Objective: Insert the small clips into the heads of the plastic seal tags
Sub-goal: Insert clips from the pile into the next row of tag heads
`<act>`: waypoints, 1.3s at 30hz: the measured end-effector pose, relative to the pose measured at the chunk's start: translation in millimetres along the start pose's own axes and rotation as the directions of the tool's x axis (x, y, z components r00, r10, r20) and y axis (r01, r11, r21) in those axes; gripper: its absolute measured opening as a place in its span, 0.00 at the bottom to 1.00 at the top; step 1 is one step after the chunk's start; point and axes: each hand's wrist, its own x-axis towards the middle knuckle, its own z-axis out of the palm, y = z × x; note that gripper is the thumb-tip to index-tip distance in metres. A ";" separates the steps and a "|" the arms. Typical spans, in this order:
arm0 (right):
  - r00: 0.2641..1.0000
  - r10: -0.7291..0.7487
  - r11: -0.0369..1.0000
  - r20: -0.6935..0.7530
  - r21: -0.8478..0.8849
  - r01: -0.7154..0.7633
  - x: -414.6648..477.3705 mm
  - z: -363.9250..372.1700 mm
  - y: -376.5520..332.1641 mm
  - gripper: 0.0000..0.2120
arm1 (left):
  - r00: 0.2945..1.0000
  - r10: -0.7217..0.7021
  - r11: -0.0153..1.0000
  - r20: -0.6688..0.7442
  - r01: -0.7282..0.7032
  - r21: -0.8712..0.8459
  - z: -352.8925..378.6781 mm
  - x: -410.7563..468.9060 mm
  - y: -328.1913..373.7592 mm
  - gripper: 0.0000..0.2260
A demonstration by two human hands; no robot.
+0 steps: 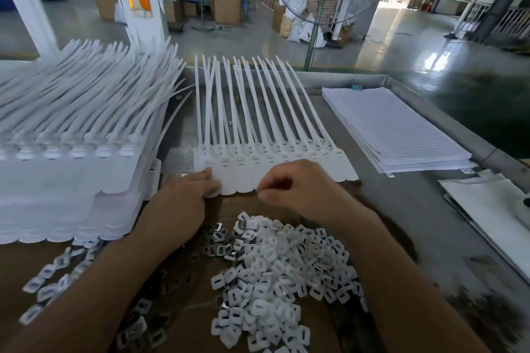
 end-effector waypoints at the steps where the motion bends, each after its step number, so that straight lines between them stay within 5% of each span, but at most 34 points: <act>1: 0.999 -0.018 1.000 0.042 -0.007 0.019 0.1 6.2 -4.5 0.02 | 1.000 -0.003 1.000 0.001 0.003 -0.003 0.4 0.5 0.3 0.20; 9: 0.986 -0.062 0.991 0.154 -0.104 0.079 3.1 26.6 -10.9 0.07 | 1.000 -0.013 1.000 0.001 0.013 -0.007 2.2 2.7 1.8 0.19; 15: 0.988 -0.035 0.999 0.153 -0.008 0.037 2.7 26.8 -9.0 0.02 | 1.000 -0.022 1.000 0.023 0.022 -0.015 1.4 2.7 2.5 0.20; 23: 0.985 -0.057 0.997 0.162 0.052 0.049 1.1 21.5 -7.7 0.07 | 0.999 -0.006 0.999 0.033 0.004 0.040 -0.9 1.5 4.4 0.19; 39: 0.981 0.080 0.989 -0.174 0.139 -0.056 23.8 13.6 -10.0 0.07 | 0.998 0.066 0.991 -0.012 -0.064 0.117 2.4 -5.4 12.5 0.16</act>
